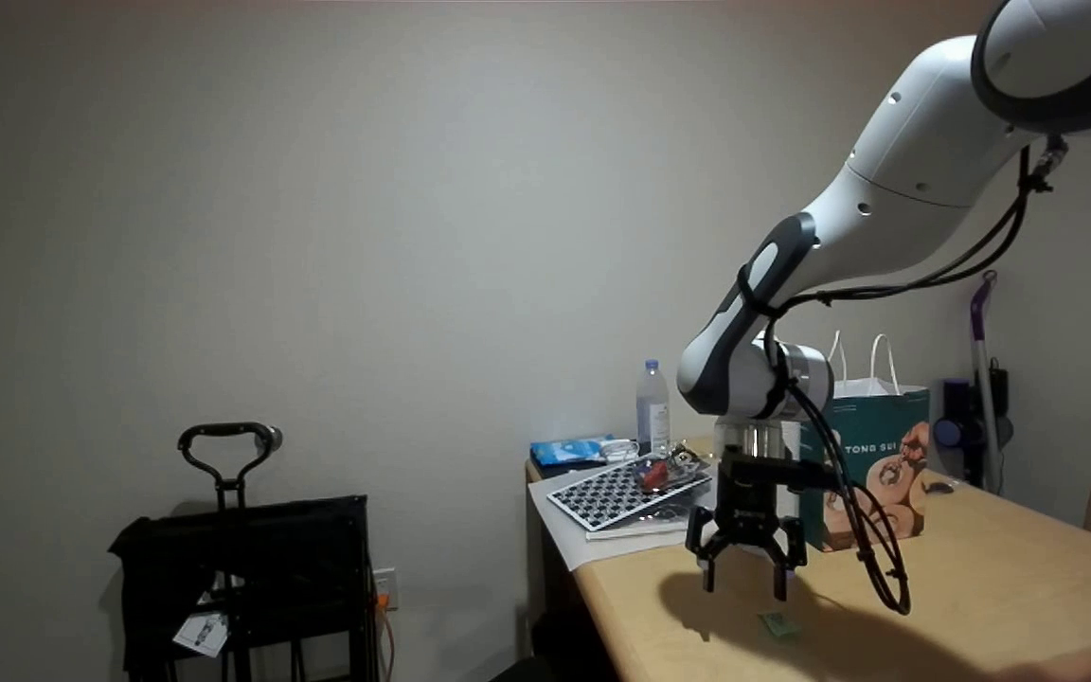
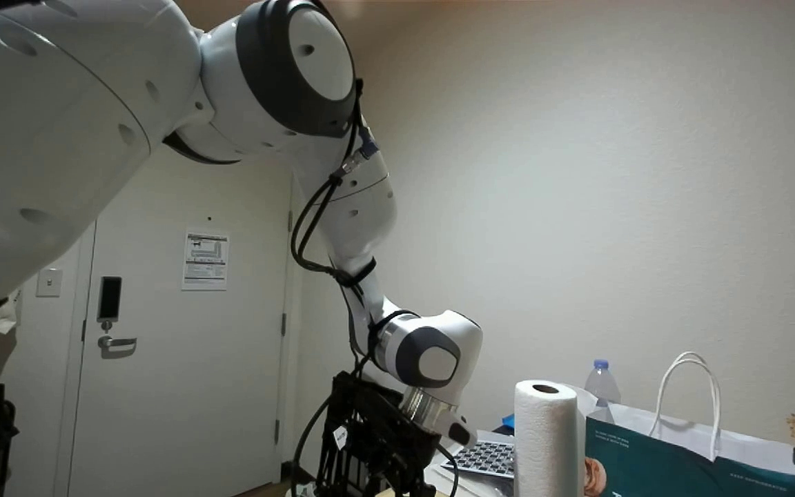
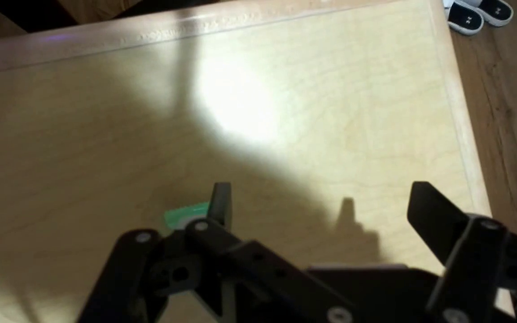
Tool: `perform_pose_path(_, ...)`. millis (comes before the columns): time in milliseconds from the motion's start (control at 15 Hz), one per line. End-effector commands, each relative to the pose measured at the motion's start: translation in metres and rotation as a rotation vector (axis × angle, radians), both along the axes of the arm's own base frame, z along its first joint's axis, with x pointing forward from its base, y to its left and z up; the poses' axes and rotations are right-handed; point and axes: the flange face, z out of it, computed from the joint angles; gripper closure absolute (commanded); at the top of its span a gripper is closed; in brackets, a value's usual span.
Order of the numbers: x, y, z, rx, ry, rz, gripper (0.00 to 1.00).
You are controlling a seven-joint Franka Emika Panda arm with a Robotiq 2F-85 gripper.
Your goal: Remove the green object from the table
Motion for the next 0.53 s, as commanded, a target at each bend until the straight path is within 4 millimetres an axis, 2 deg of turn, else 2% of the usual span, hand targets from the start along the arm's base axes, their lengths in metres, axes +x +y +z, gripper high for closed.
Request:
perform_pose_path(0, -0.002, -0.003, -0.004, -0.019, 0.025, 0.027, 0.0)
perform_pose_path(333, -0.015, -0.037, -0.026, -0.132, 0.086, 0.097, 0.0)
perform_pose_path(400, -0.015, -0.041, -0.028, -0.118, 0.099, 0.078, 0.0)
perform_pose_path(467, -0.016, -0.033, -0.025, -0.103, 0.081, 0.094, 0.0)
